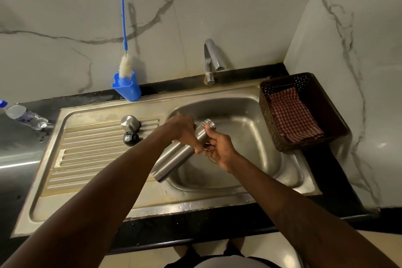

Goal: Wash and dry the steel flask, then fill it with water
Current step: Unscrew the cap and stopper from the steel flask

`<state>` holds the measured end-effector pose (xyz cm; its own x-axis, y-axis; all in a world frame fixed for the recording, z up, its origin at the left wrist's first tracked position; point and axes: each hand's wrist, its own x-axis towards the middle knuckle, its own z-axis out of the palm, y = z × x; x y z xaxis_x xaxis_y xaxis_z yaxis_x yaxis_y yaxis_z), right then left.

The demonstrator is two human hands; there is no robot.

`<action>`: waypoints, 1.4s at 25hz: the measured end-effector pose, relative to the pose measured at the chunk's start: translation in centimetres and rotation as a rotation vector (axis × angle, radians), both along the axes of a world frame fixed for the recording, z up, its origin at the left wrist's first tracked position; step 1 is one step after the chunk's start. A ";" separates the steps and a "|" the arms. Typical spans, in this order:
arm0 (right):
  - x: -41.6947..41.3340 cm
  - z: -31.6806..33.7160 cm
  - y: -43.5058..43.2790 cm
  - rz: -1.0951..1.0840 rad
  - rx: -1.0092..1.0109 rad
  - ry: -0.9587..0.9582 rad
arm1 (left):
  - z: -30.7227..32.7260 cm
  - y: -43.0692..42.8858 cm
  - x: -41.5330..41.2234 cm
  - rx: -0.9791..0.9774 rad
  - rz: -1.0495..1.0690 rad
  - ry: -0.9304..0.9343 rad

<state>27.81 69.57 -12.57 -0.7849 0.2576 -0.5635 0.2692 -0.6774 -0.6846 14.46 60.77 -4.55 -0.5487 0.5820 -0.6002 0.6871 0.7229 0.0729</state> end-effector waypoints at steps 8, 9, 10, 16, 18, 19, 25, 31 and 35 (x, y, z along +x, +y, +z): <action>-1.1 -0.5 0.5 -0.059 -0.054 -0.019 | -0.7 0.6 -1.4 0.029 -0.056 0.050; -1.2 -0.4 0.5 -0.071 -0.065 -0.018 | -0.7 0.5 -1.5 0.042 -0.059 0.050; -1.3 -0.3 0.6 -0.079 -0.071 -0.016 | -0.7 0.4 -1.7 0.053 -0.062 0.050; -1.6 0.1 0.3 -0.093 -0.077 -0.012 | -0.8 -0.2 -2.3 0.107 -0.053 0.050; -1.5 0.3 0.1 -0.105 -0.090 -0.007 | -0.8 -0.4 -2.5 0.128 -0.052 0.058; -1.5 0.3 0.1 -0.109 -0.094 -0.004 | -0.8 -0.5 -2.6 0.135 -0.052 0.062; -1.6 0.8 -0.4 -0.109 -0.103 -0.002 | -0.7 -1.0 -2.8 0.140 -0.044 0.066; -1.7 1.2 -0.6 -0.123 -0.116 0.009 | -0.3 -1.2 -2.9 0.155 -0.041 0.083; -1.7 1.3 -0.7 -0.136 -0.129 0.011 | 0.2 -1.2 -2.8 0.163 -0.049 0.091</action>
<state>26.07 68.89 -11.27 -0.7540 0.2879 -0.5905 0.1619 -0.7897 -0.5917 11.69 59.58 -4.38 -0.5645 0.6948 -0.4456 0.7305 0.6719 0.1222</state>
